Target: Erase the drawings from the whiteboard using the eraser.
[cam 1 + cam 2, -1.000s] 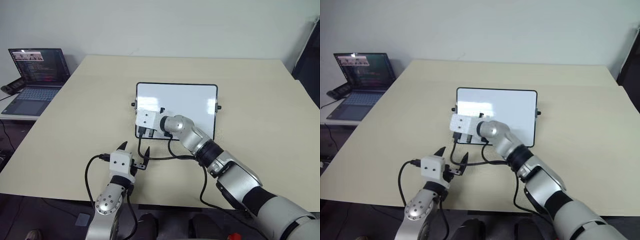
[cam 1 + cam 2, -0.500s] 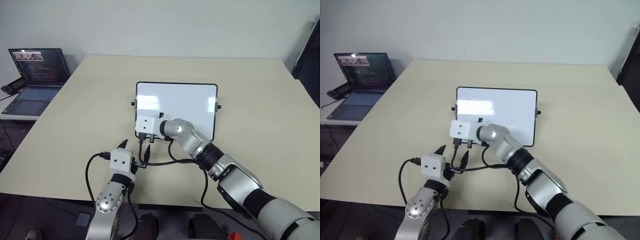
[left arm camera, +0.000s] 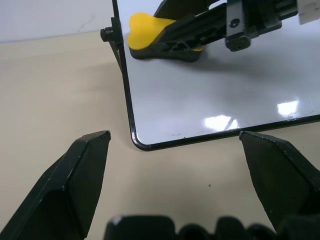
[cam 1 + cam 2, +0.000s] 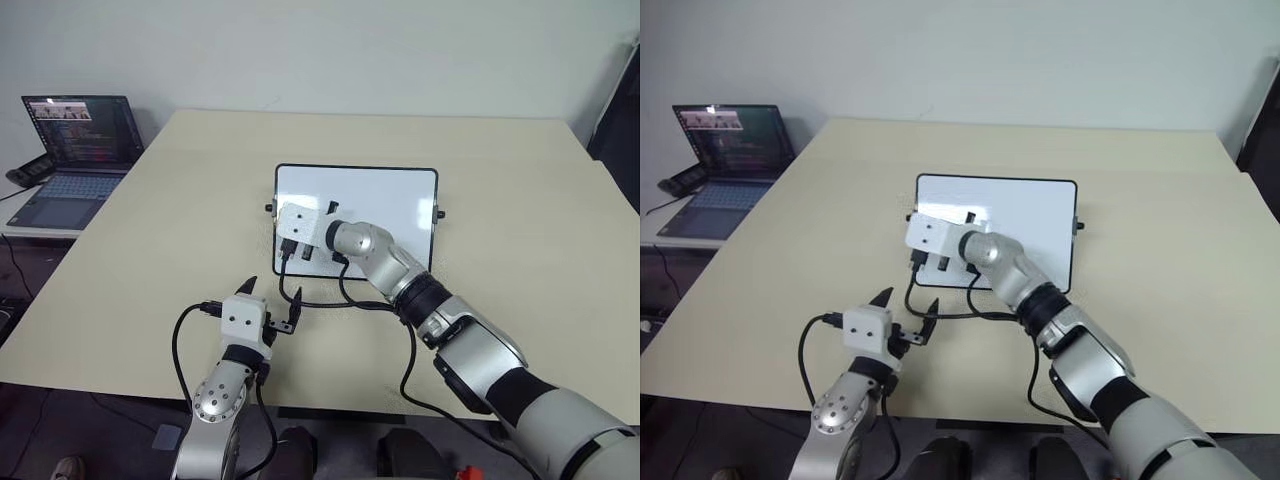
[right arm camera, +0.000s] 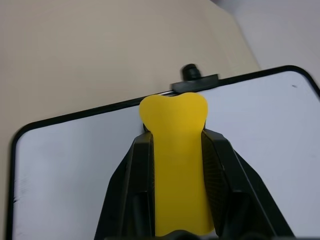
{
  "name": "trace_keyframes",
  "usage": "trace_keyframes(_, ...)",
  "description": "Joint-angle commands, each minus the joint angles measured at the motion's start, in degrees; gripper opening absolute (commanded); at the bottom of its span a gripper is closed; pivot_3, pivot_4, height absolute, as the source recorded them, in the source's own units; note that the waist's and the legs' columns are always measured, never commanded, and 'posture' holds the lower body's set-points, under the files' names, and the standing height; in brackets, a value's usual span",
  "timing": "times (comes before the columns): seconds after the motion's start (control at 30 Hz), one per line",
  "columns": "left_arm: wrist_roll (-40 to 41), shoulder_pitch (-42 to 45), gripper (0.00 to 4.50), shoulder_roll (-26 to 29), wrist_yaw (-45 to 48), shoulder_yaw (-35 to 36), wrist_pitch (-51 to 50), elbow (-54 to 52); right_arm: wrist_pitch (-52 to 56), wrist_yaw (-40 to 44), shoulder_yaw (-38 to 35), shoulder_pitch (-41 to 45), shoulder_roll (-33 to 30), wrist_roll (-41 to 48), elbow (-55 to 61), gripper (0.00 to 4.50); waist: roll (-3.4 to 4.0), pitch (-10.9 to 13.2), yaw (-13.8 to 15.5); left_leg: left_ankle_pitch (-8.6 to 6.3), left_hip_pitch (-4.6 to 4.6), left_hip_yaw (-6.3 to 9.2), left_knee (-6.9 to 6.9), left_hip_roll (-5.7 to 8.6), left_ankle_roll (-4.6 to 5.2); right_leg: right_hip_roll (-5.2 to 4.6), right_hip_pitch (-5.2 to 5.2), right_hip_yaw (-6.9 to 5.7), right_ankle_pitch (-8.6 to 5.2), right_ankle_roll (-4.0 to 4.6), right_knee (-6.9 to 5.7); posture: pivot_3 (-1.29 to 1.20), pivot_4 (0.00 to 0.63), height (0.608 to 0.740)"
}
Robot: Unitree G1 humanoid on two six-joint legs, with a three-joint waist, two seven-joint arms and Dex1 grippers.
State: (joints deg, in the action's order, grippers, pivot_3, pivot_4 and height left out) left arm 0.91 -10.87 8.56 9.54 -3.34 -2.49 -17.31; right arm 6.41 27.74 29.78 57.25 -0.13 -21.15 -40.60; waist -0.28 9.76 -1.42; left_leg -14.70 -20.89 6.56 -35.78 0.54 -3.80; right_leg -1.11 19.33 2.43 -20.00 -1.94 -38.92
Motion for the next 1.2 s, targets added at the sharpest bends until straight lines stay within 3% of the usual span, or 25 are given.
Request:
trace_keyframes(0.03,-0.1,-0.11,4.5,-0.06,0.03,0.04,0.77,-0.92,4.71,2.44,0.63,-4.47,-2.84,-1.46,-1.38,1.01,0.01,0.01,-0.15,0.0,0.0,0.0,0.01,-0.01,0.0,0.0,0.01,0.0,0.0,0.0,0.0,0.0,0.15,0.74)
trace_keyframes(0.17,-0.09,-0.13,4.5,0.03,0.09,0.06,0.85,-0.79,6.65,4.27,-0.05,-6.56,-4.54,-1.22,4.1,1.01,0.0,0.02,0.08,0.0,-0.04,0.02,0.01,0.01,0.0,-0.01,0.02,-0.02,0.0,-0.01,0.02,0.0,0.15,0.74)
trace_keyframes(0.3,0.37,2.34,4.5,0.81,1.06,0.54,0.89,0.84,10.47,4.84,-4.48,-11.19,-7.83,0.89,18.47,1.01,-0.03,0.03,0.75,-0.01,-0.2,0.06,0.02,0.03,-0.01,-0.03,0.11,-0.06,-0.01,-0.01,0.12,0.0,0.15,0.74)
trace_keyframes(0.6,2.69,9.71,4.5,3.23,6.0,1.78,3.83,7.73,25.7,4.49,-16.26,-23.22,-13.17,5.69,51.64,1.01,-0.14,0.1,1.32,0.18,-2.02,0.13,-0.14,0.05,-0.31,-0.01,1.49,-0.15,0.31,0.16,0.02,0.0,0.15,0.74)
trace_keyframes(0.77,6.79,17.76,4.5,4.19,15.2,-0.32,5.99,13.79,36.54,3.39,-21.36,-27.74,-15.87,5.79,63.87,1.01,-0.24,0.17,1.2,0.19,-2.44,-0.16,-0.1,0.01,-0.32,0.01,2.03,-0.09,0.3,0.14,0.05,0.0,0.15,0.74)
trace_keyframes(1.2,14.63,38.87,4.5,3.6,42.95,-6.57,9.56,30.97,64.12,-0.48,-33.46,-32.68,-24.2,4.68,83.11,1.01,-0.39,0.27,0.97,0.19,-2.48,-0.37,-0.21,0.08,-0.29,0.05,2.04,-0.17,0.3,0.13,0.0,0.0,0.15,0.74)
